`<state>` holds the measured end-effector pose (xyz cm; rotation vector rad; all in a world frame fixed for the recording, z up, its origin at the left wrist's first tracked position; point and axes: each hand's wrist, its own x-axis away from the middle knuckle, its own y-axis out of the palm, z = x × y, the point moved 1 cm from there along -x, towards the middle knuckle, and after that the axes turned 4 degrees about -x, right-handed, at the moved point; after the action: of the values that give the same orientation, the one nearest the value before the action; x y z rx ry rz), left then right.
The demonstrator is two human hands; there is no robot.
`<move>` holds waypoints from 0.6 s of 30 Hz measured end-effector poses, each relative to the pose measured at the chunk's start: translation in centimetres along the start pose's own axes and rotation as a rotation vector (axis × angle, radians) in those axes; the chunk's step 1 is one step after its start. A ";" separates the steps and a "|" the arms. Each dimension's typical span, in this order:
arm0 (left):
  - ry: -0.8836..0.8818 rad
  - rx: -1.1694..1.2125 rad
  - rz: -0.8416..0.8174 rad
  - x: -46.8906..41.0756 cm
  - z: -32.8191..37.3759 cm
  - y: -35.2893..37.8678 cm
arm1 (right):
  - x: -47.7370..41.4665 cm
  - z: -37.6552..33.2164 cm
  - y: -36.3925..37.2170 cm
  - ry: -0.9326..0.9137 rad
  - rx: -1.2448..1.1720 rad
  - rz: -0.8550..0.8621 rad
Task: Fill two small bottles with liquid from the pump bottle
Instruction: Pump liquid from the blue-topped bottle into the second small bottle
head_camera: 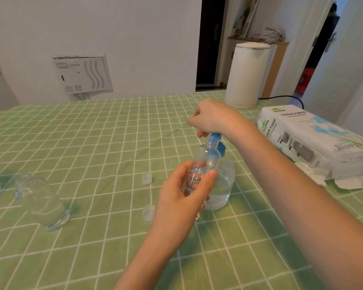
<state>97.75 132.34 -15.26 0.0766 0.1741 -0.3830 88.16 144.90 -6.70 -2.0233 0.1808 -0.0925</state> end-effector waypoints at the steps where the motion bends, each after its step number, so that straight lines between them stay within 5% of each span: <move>1: -0.002 0.003 0.001 0.0 0.0 0.0 | 0.1 0.0 0.0 0.000 -0.012 -0.005; 18: -0.016 -0.019 0.008 0.3 -0.2 -0.1 | 0.1 0.4 1.0 0.038 -0.017 -0.083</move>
<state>97.98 132.14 -15.55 0.0556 0.1614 -0.3737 88.27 144.80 -7.80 -2.0474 0.1224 -0.1824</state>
